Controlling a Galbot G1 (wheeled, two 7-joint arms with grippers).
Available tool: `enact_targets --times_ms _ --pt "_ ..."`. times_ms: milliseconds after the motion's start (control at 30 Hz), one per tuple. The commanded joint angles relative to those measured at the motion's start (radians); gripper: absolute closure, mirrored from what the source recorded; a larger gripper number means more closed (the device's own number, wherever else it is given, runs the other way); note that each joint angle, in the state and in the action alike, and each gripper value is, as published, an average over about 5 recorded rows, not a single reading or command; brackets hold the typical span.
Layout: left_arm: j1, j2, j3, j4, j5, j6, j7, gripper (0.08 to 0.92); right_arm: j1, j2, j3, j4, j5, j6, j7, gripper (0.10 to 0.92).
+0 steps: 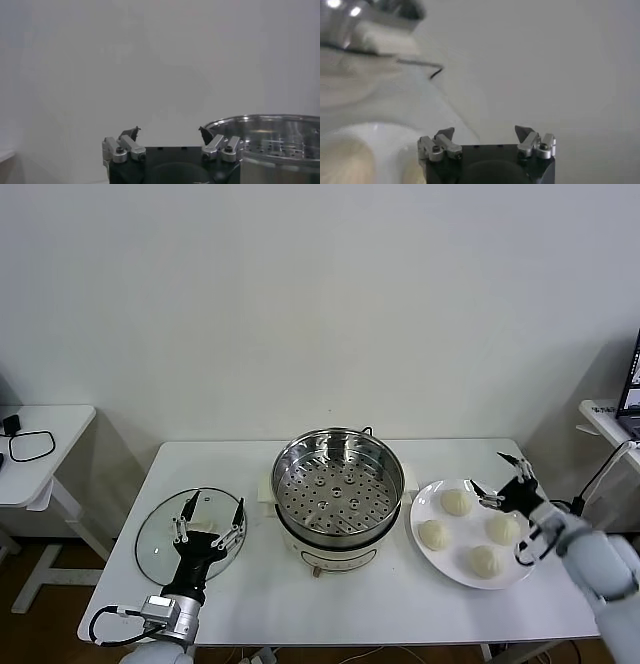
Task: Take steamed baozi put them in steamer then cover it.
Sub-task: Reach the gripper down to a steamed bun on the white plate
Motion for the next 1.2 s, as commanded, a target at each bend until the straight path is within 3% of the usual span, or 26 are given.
enact_targets --times_ms 33,200,400,733,1200 --pt "-0.003 -0.006 -0.005 -0.004 0.002 0.000 -0.002 0.177 0.609 -0.184 -0.613 -0.244 -0.083 0.008 -0.475 0.203" --pt "-0.005 -0.010 -0.017 -0.005 0.002 0.002 -0.002 0.177 0.821 -0.121 -0.837 -0.333 -0.110 0.019 -0.616 0.203" --pt "-0.009 -0.014 -0.031 0.004 0.002 0.001 -0.001 0.177 0.903 -0.004 -0.918 -0.466 -0.160 0.035 -0.660 0.203" --pt "-0.015 -0.015 -0.064 0.017 0.000 0.000 0.005 0.177 0.898 0.161 -0.906 -0.648 -0.200 0.056 -0.621 0.203" --pt "-0.012 -0.022 -0.067 0.025 0.001 -0.010 0.007 0.177 0.866 0.261 -0.873 -0.733 -0.218 0.060 -0.569 0.203"
